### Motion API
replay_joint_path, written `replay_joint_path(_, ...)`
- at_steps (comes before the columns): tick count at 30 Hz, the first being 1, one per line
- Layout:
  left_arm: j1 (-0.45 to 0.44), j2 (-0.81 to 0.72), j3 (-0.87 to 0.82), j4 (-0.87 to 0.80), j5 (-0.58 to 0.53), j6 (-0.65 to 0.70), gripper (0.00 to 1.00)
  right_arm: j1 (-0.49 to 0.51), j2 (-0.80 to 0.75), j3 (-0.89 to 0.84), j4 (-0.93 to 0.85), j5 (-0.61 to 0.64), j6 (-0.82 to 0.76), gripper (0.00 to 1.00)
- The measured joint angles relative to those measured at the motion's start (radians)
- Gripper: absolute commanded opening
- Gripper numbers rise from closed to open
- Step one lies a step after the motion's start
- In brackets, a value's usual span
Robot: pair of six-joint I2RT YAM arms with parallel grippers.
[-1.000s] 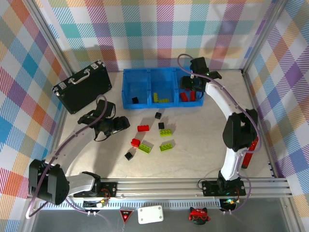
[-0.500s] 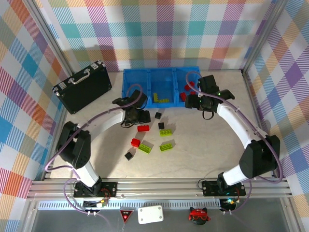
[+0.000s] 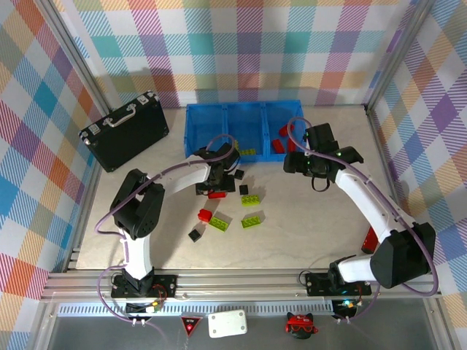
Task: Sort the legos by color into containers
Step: Pick up the lego from the center of the table.
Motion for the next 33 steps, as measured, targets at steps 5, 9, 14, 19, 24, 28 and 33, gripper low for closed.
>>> replay_joint_path(5, -0.002, 0.035, 0.001, 0.002, 0.006, 0.001, 0.8, 0.0, -0.011, -0.006, -0.003, -0.006, 0.009, 0.77)
replay_joint_path(9, -0.002, 0.053, 0.003, 0.002, 0.011, 0.001, 0.74, 0.0, -0.019, -0.006, -0.003, -0.012, 0.016, 0.77)
replay_joint_path(14, -0.002, 0.054, 0.005, 0.003, 0.017, 0.005, 0.68, 0.0, -0.024, -0.011, 0.0, -0.034, 0.023, 0.77)
replay_joint_path(19, -0.002, 0.047, 0.005, 0.003, 0.018, 0.004, 0.65, 0.0, -0.043, -0.058, 0.011, -0.074, 0.045, 0.77)
replay_joint_path(24, -0.002, -0.011, 0.005, 0.01, 0.037, -0.003, 0.63, 0.008, -0.063, -0.127, 0.062, -0.143, 0.085, 0.77)
replay_joint_path(28, 0.011, -0.114, -0.016, 0.094, 0.116, -0.057, 0.63, 0.034, -0.093, -0.217, 0.162, -0.22, 0.132, 0.78)
replay_joint_path(33, 0.04, -0.242, -0.11, 0.294, 0.256, -0.212, 0.61, 0.105, -0.099, -0.306, 0.315, -0.261, 0.19, 0.78)
